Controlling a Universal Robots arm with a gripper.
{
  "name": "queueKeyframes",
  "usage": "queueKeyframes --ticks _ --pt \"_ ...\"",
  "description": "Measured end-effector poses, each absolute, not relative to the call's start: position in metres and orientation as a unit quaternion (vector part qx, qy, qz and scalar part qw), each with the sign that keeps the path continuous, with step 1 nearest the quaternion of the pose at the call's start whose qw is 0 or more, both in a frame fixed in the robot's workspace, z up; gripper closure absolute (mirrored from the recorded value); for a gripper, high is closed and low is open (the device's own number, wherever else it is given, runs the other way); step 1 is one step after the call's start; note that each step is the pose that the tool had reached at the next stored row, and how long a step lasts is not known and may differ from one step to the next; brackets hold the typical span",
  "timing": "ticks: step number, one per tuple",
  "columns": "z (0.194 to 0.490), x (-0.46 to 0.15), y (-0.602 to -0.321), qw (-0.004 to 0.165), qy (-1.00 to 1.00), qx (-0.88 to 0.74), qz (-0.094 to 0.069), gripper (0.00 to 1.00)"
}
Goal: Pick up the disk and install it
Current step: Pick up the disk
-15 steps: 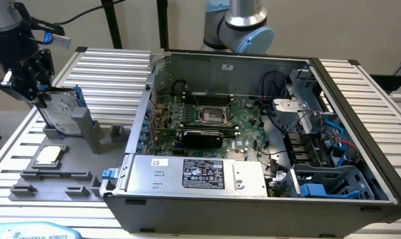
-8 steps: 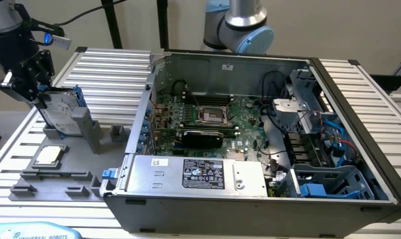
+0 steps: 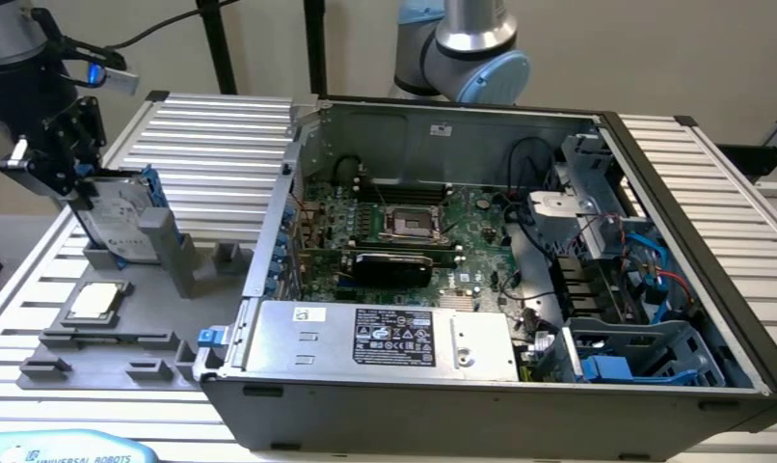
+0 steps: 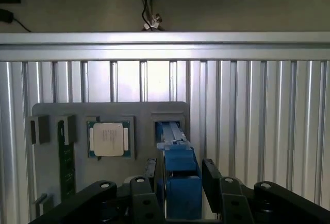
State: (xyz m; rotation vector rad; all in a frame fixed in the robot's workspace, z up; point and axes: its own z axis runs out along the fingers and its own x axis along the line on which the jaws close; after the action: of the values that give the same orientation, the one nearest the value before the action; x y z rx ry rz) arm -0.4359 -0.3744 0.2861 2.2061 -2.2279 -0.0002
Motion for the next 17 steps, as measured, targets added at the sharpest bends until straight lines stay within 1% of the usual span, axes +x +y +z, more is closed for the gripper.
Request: queueKeyframes --ticks 17 --pt "0.2842 -0.4368 -0.3738 0.005 -0.706 0.709 0.002 0.52"
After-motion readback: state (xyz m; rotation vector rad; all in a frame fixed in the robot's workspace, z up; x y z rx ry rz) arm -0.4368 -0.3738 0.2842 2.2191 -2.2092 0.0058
